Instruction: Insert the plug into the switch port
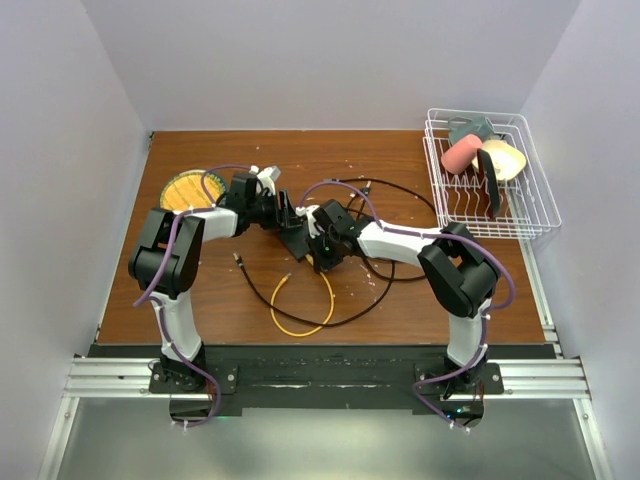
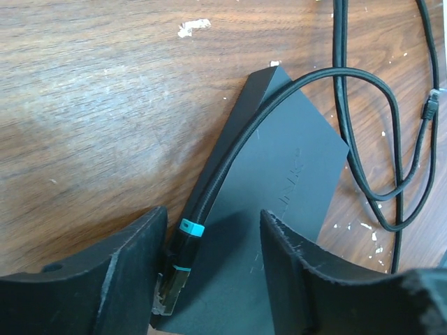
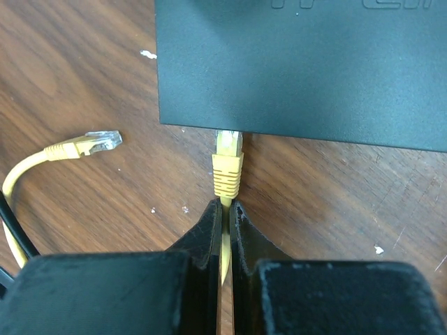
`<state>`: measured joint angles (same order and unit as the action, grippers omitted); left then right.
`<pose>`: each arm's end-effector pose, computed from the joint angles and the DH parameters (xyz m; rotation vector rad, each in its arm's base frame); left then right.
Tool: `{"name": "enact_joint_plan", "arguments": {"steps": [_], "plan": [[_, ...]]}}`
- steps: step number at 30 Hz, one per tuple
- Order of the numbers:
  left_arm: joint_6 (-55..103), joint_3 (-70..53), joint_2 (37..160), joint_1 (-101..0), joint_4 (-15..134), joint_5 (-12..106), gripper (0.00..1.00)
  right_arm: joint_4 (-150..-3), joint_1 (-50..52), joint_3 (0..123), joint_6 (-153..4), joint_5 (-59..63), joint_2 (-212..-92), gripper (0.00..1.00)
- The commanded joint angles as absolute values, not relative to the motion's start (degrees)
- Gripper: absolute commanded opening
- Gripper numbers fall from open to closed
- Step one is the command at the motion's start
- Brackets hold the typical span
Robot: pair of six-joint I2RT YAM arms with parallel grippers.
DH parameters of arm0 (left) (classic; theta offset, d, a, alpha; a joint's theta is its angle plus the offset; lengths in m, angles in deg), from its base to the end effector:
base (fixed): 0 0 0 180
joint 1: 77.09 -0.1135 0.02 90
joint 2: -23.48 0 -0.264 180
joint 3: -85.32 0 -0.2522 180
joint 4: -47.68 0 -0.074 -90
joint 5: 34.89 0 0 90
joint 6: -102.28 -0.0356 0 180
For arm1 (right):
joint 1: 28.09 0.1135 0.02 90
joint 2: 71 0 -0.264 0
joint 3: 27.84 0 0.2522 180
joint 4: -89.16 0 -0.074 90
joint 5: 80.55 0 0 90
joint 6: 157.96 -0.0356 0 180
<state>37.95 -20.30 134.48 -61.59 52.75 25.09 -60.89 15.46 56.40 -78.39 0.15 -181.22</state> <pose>0.3762 -0.1228 0.1398 0.0733 2.3706 -0.9624 0.2853 0.2791 0.1604 -0.8120 2.5010 0.5561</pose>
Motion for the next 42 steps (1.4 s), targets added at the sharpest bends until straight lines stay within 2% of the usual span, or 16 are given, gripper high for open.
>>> {"name": "enact_joint_plan", "arguments": {"steps": [1,42], "plan": [[38.65,-21.68,134.84,-59.08,58.19,18.82,0.56,-70.66,14.98,58.25,-80.52,6.37,-180.25,0.00],[32.15,-19.22,135.72,-54.42,70.23,5.46,0.48,-84.20,14.98,64.67,-79.73,8.67,-183.24,0.00]]}}
